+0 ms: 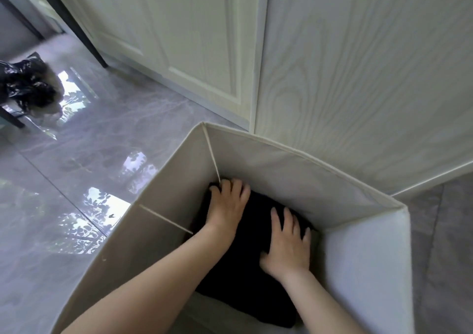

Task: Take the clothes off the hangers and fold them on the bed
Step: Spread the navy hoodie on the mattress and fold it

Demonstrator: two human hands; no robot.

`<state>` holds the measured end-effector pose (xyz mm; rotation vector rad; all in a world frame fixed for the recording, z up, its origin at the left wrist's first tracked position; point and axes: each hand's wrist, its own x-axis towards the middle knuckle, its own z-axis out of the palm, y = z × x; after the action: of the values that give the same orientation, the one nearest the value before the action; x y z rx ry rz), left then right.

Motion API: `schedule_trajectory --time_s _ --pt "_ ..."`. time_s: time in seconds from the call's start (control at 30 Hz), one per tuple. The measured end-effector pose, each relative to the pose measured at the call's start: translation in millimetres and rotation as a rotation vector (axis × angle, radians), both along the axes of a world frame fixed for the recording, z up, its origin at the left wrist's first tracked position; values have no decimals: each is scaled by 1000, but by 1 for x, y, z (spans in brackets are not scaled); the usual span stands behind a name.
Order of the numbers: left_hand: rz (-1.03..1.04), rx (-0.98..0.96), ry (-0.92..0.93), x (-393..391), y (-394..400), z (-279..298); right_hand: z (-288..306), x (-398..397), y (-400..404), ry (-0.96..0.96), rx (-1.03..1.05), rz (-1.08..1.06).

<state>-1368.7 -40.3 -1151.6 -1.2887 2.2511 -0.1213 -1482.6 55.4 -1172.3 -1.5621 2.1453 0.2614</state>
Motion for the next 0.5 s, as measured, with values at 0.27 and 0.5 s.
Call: schedule_trajectory --time_s 0.27,0.5 --pt "-65 378 -145 38 3 -32 -20 -25 7 20 381 124" --pt "-46 405 -103 44 -8 -60 -35 -26 2 5 415 105"
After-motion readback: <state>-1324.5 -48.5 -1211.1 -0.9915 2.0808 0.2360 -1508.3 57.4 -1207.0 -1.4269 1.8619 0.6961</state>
